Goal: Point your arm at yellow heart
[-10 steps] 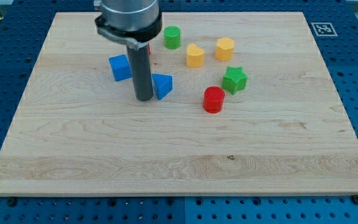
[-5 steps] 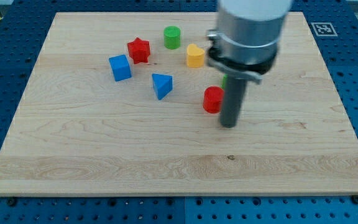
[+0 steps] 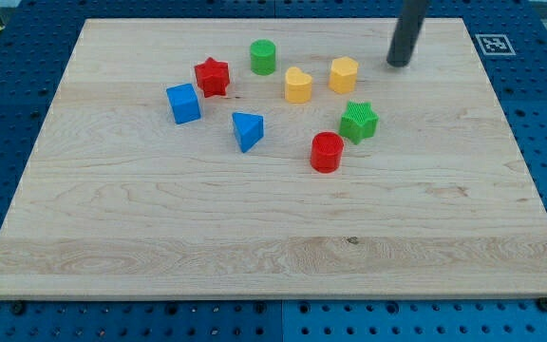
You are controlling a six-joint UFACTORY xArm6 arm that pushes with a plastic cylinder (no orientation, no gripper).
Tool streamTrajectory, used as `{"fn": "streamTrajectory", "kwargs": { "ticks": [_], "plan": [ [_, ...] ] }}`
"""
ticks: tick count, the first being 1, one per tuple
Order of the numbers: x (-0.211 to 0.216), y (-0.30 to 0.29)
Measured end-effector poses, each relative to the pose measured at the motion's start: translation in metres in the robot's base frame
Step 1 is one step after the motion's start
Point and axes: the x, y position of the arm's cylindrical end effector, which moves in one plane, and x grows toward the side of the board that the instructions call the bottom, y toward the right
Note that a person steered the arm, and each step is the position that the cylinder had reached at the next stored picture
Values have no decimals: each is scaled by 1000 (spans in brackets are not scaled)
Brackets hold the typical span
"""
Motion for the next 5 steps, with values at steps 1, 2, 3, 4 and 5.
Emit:
{"fn": "streamTrajectory", "kwargs": {
  "ticks": [1, 2, 3, 4, 5],
  "plan": [
    [-15, -61],
    [-15, -100],
    [-15, -103],
    [1, -114],
    [17, -133]
  ]
}}
